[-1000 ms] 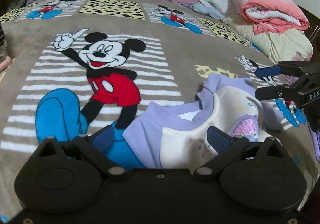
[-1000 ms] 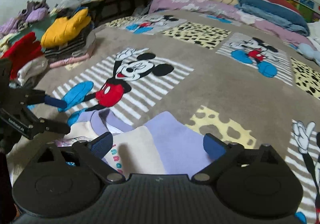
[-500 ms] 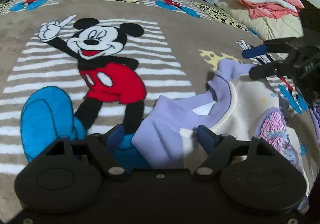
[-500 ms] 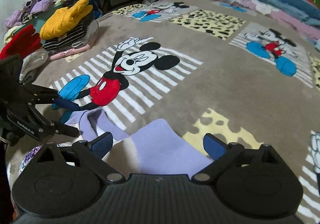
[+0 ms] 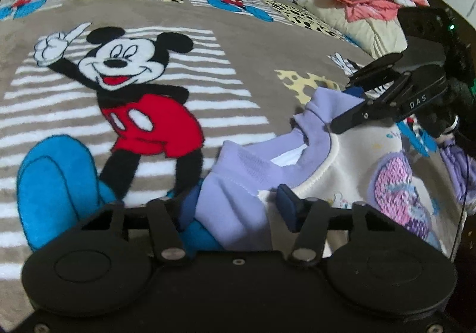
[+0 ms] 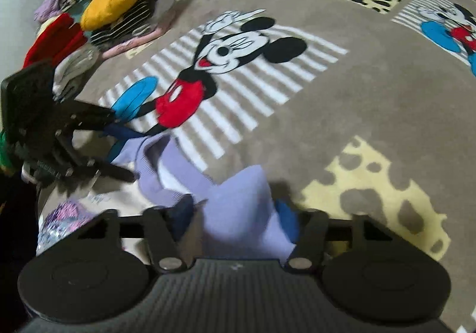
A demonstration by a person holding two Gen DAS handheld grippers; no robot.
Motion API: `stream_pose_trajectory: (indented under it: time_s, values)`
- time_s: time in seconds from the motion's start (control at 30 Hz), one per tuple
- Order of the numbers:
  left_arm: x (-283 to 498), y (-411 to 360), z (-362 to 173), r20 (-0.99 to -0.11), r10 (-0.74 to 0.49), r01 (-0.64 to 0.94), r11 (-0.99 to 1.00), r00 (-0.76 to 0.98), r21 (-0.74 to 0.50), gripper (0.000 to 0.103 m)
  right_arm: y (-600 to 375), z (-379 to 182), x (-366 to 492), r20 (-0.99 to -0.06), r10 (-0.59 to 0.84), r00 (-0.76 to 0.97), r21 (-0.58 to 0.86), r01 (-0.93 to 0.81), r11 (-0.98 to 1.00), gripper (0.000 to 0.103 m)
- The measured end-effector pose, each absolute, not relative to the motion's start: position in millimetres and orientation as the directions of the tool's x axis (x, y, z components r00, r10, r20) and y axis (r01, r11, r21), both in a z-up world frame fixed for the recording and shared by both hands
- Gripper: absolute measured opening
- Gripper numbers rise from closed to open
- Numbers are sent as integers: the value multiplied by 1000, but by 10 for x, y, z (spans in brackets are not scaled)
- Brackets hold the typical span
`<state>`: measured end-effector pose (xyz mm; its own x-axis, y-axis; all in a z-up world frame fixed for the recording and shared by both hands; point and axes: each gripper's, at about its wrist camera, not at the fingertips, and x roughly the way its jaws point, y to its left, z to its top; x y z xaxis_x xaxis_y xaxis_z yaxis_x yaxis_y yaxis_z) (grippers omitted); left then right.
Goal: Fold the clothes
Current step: 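Reach both tools to the lavender hem and close them on it, then lift the sweatshirt off the bed with both tools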
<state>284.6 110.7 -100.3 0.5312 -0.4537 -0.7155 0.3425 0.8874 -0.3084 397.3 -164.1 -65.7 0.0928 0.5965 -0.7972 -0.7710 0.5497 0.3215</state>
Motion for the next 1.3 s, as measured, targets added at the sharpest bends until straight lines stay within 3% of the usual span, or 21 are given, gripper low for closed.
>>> stream_pose_trajectory:
  time_s: [0.17,0.27,0.67,0.87,0.93,1.0,1.03,1.3]
  values:
    - [2770,1010,-935,-716,-434,352,895,547,-274,22,-1691,-533,3745,-781,608,146,268,-800,536,20]
    - [2719,945,-854,-717,-422,359,899,554,-252,9,-1775,-404,3604,-758,623,194,245,-800,548,15]
    - [2294,674,35,-607,-399,427,898,687,-108,1,-2141,465,3007,-613,682,399,168,-777,606,2]
    - [1990,539,444,-560,-415,482,876,717,-31,1,-2103,665,2823,-620,645,447,115,-761,638,2]
    - [1833,479,549,-545,-423,511,860,723,11,1,-2086,675,2795,-629,622,467,93,-749,657,13]
    - [1647,390,625,-536,-441,547,836,720,48,1,-2062,654,2734,-636,603,482,68,-744,665,61]
    - [1541,331,635,-538,-448,570,818,714,76,1,-2040,629,2691,-637,600,484,51,-750,659,69]
    - [613,-158,459,-604,-489,743,608,629,281,0,-1955,503,2515,-718,535,446,-144,-847,513,72]
